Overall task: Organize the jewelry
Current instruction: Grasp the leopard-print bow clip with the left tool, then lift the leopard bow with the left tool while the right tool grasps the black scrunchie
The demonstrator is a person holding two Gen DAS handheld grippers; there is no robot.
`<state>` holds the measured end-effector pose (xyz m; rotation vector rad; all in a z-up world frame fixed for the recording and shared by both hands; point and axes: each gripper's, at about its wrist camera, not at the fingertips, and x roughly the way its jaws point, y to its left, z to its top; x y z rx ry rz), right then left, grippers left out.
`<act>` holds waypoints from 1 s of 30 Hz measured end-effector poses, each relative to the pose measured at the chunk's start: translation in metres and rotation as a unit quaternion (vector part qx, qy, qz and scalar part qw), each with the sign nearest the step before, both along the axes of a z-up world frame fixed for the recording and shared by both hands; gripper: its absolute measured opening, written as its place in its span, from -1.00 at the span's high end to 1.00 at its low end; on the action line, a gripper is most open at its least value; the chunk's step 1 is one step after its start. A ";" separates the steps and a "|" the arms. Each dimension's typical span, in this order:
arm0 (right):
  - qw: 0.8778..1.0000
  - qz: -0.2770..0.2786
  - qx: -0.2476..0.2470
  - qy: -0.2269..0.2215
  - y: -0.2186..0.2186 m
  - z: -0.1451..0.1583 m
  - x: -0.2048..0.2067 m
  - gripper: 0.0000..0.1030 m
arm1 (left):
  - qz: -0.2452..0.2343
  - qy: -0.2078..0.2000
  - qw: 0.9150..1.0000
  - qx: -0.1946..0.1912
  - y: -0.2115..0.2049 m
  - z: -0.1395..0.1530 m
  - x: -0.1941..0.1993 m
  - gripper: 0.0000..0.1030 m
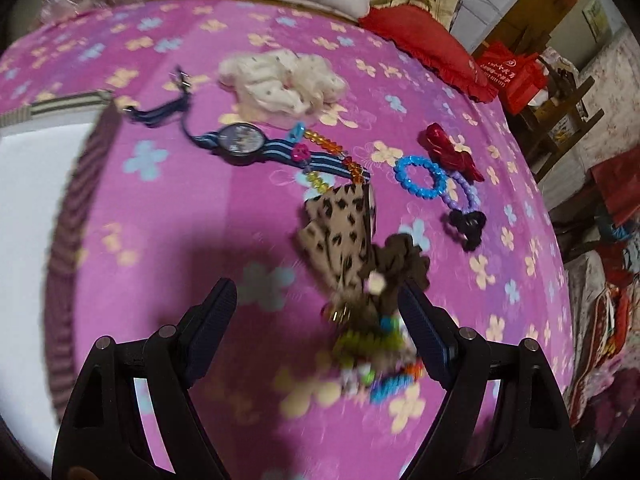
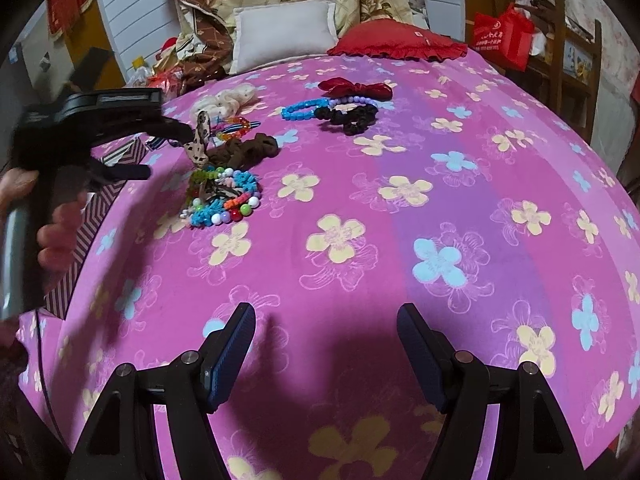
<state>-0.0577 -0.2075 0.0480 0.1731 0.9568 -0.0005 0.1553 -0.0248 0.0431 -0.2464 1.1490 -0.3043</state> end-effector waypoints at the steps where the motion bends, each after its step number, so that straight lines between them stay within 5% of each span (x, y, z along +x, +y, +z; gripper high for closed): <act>1: 1.000 -0.001 0.002 0.001 -0.001 -0.001 0.001 -0.38 | -0.003 0.003 1.000 -0.001 -0.003 -0.003 0.004 -0.61; 9: 1.000 -0.006 0.006 0.008 -0.005 -0.006 0.008 -0.38 | -0.027 0.015 0.999 -0.005 -0.020 -0.018 0.014 -0.44; 10: 1.000 -0.007 0.008 0.009 -0.005 -0.007 0.008 -0.38 | -0.031 0.015 0.999 -0.003 -0.023 -0.019 0.015 -0.31; 12: 1.000 -0.005 0.003 0.009 -0.003 -0.008 0.009 -0.38 | -0.041 0.024 0.999 0.015 -0.027 -0.020 0.014 0.62; 13: 1.000 -0.003 0.001 0.009 -0.002 -0.008 0.009 -0.38 | -0.043 0.033 0.998 0.014 -0.028 -0.022 0.014 0.71; 21: 1.000 0.003 -0.021 0.003 -0.004 0.001 0.024 -0.38 | -0.005 0.012 1.000 0.004 0.007 -0.003 -0.005 0.74; 30: 0.999 0.006 -0.030 -0.023 -0.007 0.015 0.074 -0.38 | 0.052 0.020 0.998 -0.036 0.076 -0.013 -0.024 0.74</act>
